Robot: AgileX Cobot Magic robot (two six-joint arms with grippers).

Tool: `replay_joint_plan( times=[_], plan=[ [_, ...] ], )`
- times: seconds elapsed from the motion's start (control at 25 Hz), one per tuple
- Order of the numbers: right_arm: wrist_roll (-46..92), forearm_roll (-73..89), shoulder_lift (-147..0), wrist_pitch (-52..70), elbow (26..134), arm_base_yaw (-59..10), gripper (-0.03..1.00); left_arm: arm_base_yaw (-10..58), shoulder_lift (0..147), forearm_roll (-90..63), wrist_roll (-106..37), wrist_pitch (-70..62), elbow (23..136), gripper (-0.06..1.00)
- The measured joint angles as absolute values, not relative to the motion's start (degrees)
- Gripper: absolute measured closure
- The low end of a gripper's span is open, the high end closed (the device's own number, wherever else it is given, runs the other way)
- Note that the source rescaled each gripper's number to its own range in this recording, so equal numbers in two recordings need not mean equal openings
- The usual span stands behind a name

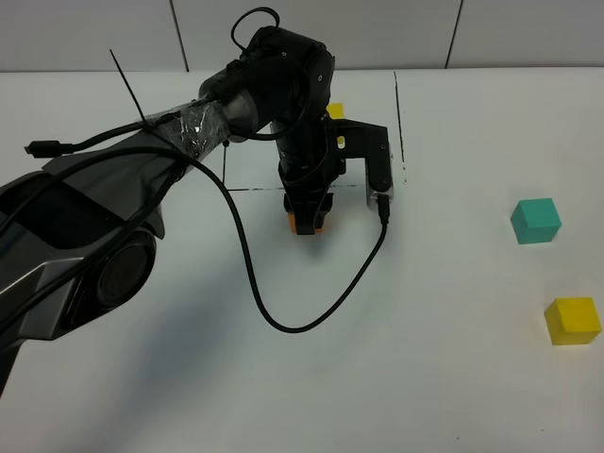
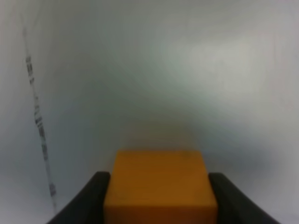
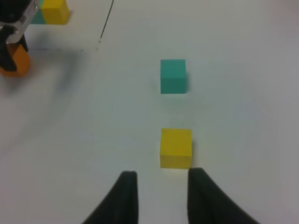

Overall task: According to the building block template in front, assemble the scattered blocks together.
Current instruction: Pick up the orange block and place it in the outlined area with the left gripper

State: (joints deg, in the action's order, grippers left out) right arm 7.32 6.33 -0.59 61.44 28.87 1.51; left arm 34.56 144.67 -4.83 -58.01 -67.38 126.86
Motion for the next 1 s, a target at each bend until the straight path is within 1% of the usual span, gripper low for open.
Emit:
replay_joint_plan(
  times=[0.84, 0.88, 0.92, 0.96, 1.0],
  plan=[
    [7.3, 6.3, -0.6, 61.4, 28.9, 1.5, 0.96, 34.6, 144.9, -5.0, -56.8, -66.8, 126.9, 0.94],
    [7.3, 6.3, -0.6, 61.4, 28.9, 1.5, 0.96, 34.6, 144.9, -5.0, -56.8, -66.8, 126.9, 0.90],
    [7.3, 6.3, -0.6, 61.4, 28.9, 1.5, 0.96, 34.6, 145.0, -4.9, -56.8, -66.6, 126.9, 0.83],
    [7.3, 6.3, -0.6, 61.4, 28.9, 1.5, 0.96, 34.6, 145.1, -4.8, -56.8, -66.4, 126.9, 0.70],
    [7.3, 6.3, -0.6, 61.4, 28.9, 1.5, 0.96, 34.6, 145.1, -4.8, -56.8, -66.3, 126.9, 0.56]
  ],
)
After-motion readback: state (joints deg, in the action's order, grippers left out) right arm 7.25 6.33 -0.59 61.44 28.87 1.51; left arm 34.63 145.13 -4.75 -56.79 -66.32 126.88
